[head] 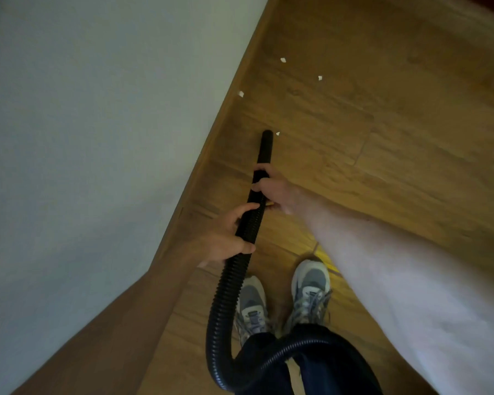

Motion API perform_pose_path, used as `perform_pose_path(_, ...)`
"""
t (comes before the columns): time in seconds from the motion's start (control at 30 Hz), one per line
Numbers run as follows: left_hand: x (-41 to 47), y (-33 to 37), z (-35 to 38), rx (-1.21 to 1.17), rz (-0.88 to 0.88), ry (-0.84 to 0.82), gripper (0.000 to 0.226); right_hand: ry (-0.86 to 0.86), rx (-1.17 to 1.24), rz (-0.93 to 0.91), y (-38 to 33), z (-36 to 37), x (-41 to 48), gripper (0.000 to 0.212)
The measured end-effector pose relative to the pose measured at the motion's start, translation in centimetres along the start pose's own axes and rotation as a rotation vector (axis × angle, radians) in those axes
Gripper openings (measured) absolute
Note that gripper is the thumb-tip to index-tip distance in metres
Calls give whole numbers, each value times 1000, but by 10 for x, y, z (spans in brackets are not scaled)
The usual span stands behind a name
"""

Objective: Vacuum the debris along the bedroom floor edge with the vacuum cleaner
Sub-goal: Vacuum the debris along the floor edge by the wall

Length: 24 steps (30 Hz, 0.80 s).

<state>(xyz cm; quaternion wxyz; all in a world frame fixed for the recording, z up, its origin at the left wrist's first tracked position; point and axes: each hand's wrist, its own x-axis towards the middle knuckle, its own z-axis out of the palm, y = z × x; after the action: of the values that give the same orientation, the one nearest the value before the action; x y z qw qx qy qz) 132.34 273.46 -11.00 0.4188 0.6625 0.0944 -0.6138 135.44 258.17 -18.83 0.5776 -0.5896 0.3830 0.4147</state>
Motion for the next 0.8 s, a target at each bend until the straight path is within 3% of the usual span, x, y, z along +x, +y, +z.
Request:
perform_pose_path(0.63,11,66,28,-53,-61,-21,84,-95,-108,23,-33,-64,-5,54)
perform_pose_path(0.8,8,81,33,12,-7,85,85,-142,-144,20,-50,-68,-3,55)
